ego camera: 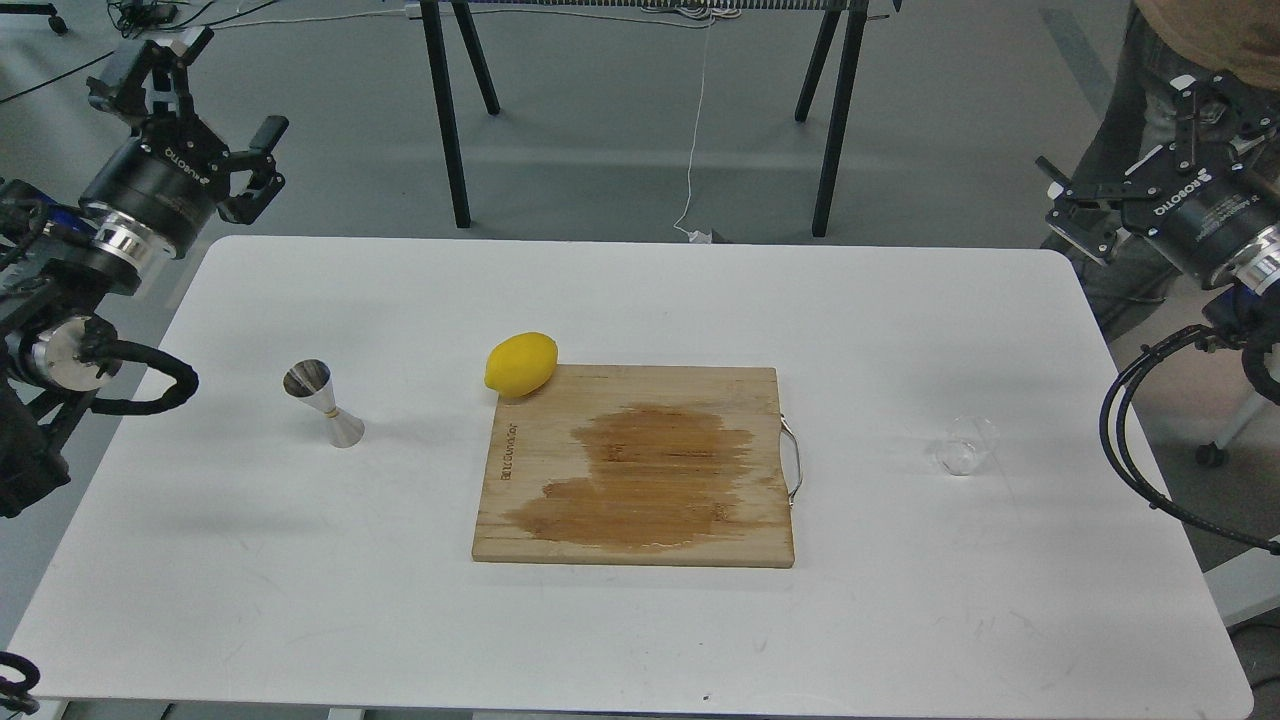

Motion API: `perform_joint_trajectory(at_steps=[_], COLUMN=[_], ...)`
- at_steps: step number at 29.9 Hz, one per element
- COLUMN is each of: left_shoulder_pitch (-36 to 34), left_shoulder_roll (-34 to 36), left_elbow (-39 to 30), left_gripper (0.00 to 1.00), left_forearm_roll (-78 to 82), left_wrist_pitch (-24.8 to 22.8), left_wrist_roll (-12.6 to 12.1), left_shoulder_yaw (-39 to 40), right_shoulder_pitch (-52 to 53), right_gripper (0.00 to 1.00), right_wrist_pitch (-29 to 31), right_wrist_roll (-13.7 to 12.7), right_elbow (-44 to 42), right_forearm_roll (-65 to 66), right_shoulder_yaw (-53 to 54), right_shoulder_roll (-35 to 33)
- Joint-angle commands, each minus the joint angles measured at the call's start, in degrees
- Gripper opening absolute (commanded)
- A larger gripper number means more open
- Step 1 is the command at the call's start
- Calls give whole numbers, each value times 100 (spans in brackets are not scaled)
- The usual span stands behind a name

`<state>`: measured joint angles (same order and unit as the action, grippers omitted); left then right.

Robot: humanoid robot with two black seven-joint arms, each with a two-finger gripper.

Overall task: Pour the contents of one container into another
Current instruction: 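Lower the left gripper from its raised pose toward the metal jigger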

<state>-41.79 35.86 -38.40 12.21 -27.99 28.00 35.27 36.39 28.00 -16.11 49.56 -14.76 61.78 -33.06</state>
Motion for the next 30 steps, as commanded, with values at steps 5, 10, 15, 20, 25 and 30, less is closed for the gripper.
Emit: perform_joint_trajectory(at_steps=[5,10,15,20,25,30], left_shoulder_pitch=[-75,-49,-250,-672,-656,143], left_shoulder_roll=[71,71,114,255,369,878], left_elbow=[-10,34,61,-44,-878,-1687], left_gripper=[100,100,100,100,100,100], left_forearm_roll=[0,35,806,2948,5411,6212], left_wrist_pitch=[-1,-1,-1,-1,1635,3823], left_wrist_roll=[0,0,0,0,0,0], left_shoulder_yaw=[6,94,76,58,23,-21], right_shoulder_pitch=[17,52,43,35,35,26], right_gripper=[99,99,99,99,99,99], right_wrist_pitch=[0,0,0,0,0,0], right_wrist_roll=[2,2,2,20,20,20], right_elbow=[9,10,89,89,89,89], right_forearm_roll=[0,0,-9,-9,-9,-9], right_shoulder_yaw=[-61,-61,-44,53,53,44], right_shoulder_roll=[1,1,-25,-34,1,1])
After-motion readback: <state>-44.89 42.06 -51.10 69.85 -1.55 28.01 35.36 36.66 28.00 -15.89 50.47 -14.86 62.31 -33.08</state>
